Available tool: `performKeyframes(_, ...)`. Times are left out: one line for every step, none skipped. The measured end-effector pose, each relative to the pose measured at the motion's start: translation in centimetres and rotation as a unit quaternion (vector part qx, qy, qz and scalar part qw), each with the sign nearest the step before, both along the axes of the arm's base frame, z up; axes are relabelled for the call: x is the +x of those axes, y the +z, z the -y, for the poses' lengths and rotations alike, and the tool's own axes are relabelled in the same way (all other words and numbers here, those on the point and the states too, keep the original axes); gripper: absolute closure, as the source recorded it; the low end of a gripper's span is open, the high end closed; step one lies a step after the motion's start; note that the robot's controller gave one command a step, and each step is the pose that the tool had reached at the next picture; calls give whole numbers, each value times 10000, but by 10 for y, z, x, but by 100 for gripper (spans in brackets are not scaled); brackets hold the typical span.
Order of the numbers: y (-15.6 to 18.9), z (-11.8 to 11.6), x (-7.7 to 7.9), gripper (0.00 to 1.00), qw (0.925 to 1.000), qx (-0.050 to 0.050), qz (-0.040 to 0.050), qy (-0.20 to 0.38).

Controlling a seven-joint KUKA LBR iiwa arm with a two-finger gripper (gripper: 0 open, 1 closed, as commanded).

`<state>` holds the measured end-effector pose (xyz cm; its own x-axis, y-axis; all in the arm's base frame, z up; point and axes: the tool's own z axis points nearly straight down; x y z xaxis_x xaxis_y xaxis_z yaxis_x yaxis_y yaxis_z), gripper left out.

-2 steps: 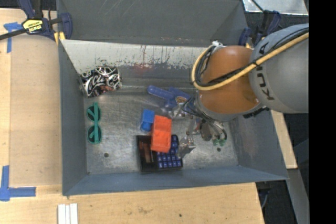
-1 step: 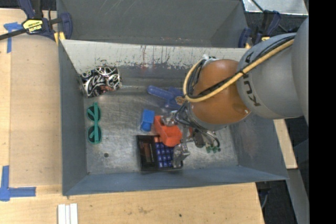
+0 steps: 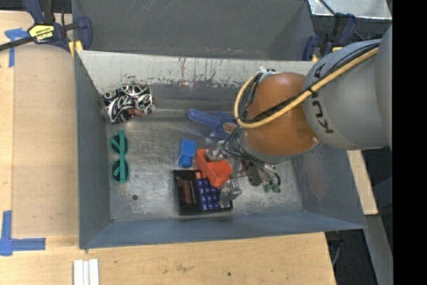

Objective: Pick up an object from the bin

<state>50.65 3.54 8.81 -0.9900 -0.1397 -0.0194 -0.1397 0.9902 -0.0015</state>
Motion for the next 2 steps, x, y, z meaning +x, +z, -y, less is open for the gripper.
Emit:
performKeyframes(0, 0, 0, 100, 10000, 0, 0, 0)
performKeyframes(152, 10, -15, 100, 10000, -7, -71, -20)
